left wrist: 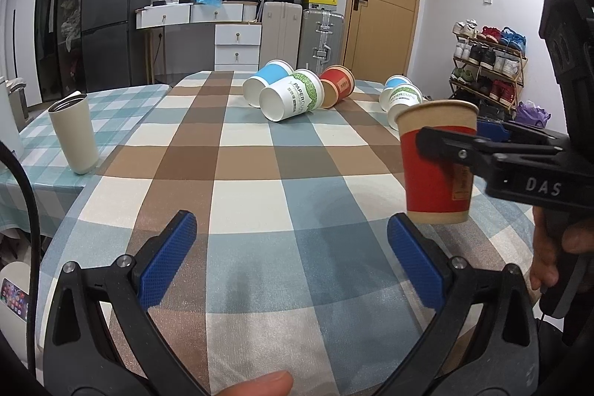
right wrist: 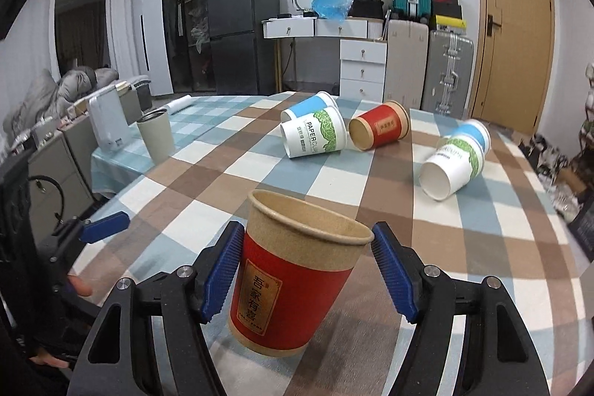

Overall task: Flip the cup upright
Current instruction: 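Rotate the right gripper to turn the red cup rim-up, then lower the upright red cup onto the table and open the right gripper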

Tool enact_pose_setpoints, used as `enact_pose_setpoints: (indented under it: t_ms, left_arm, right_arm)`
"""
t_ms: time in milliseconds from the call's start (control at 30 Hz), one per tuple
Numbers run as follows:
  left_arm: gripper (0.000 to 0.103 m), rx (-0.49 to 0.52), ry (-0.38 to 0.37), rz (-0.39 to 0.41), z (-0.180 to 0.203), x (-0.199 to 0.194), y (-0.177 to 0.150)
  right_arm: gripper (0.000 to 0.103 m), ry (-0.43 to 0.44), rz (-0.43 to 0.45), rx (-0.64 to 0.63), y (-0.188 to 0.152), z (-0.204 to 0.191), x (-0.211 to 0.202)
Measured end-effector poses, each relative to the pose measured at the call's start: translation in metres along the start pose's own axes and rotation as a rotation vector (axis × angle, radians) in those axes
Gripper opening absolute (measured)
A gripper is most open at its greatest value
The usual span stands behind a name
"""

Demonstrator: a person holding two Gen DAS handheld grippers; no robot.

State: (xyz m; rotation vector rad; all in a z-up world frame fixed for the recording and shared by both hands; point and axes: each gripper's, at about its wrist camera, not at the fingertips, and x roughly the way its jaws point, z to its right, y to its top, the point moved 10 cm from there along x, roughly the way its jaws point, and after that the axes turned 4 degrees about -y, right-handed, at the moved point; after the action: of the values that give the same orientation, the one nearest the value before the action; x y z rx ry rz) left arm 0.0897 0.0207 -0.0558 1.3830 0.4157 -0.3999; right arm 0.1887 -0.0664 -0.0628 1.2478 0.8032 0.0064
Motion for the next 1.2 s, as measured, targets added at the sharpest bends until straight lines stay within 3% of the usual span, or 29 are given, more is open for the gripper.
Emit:
enact_pose_setpoints:
  t_ms: [433,800,1000,1200]
  left_arm:
    - [0.103,0.0,0.001,0.0,0.0,0.0,0.0]
    - [0.103,0.001,0.001,-0.001,-0.001,0.001,0.0]
    - [0.103,0.003,-0.001,0.0,0.0,0.001,0.0]
    - [0.103,0.001,-0.005,0.003,0.001,0.001,0.0]
  right_arm:
    - [0.071,-0.036,-0.016,-0.029,0.001,-0.006,0.019]
    - [0.071,0.01,0.014,-0.124,-0.018,-0.017,-0.006]
    - [0.076,0.03,0.05,-0.156,-0.029,-0.02,-0.015]
    - [0.087,0.063,0.084,-0.115,-0.026,-0.016,-0.022]
